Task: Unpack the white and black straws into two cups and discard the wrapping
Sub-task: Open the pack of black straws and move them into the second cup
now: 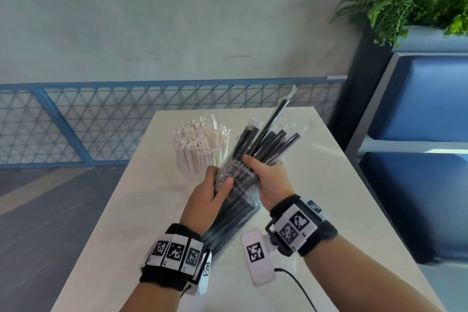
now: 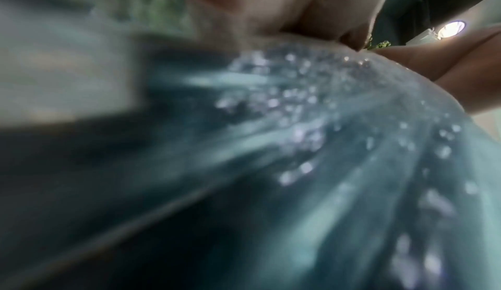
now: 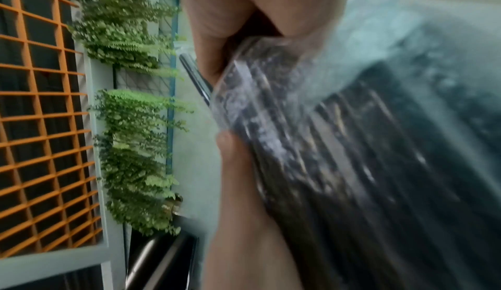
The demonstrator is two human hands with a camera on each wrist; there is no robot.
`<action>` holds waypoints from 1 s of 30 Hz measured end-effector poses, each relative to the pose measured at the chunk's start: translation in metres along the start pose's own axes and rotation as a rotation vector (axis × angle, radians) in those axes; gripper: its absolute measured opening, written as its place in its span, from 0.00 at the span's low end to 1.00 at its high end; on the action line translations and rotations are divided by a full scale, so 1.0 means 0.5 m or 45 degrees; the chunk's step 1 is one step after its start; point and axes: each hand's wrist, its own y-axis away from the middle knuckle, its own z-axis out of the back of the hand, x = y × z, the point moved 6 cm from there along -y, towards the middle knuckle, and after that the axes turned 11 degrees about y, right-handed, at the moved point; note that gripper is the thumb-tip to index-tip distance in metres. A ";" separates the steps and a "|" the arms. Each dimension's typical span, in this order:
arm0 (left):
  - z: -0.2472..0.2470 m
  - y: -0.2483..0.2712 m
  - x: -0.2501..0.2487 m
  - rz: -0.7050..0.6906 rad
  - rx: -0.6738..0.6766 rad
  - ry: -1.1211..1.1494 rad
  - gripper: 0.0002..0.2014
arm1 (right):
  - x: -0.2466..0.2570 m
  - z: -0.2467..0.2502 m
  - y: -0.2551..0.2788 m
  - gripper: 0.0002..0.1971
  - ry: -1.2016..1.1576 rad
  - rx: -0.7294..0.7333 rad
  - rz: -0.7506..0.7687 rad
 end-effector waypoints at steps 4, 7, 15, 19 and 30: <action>0.009 -0.009 -0.011 -0.060 -0.096 -0.101 0.24 | -0.017 -0.009 0.007 0.16 0.036 -0.026 -0.021; 0.015 -0.012 -0.016 -0.077 -0.111 -0.144 0.22 | 0.018 0.009 -0.002 0.11 0.155 -0.095 0.089; 0.018 -0.020 -0.025 -0.108 -0.178 -0.156 0.18 | 0.055 0.005 -0.017 0.17 0.164 -0.070 0.129; 0.017 -0.021 -0.020 -0.089 -0.181 -0.174 0.14 | 0.047 -0.003 -0.006 0.11 0.194 -0.075 0.125; 0.036 -0.022 -0.004 -0.002 -0.322 -0.208 0.17 | 0.186 0.021 -0.048 0.17 0.140 -0.291 0.333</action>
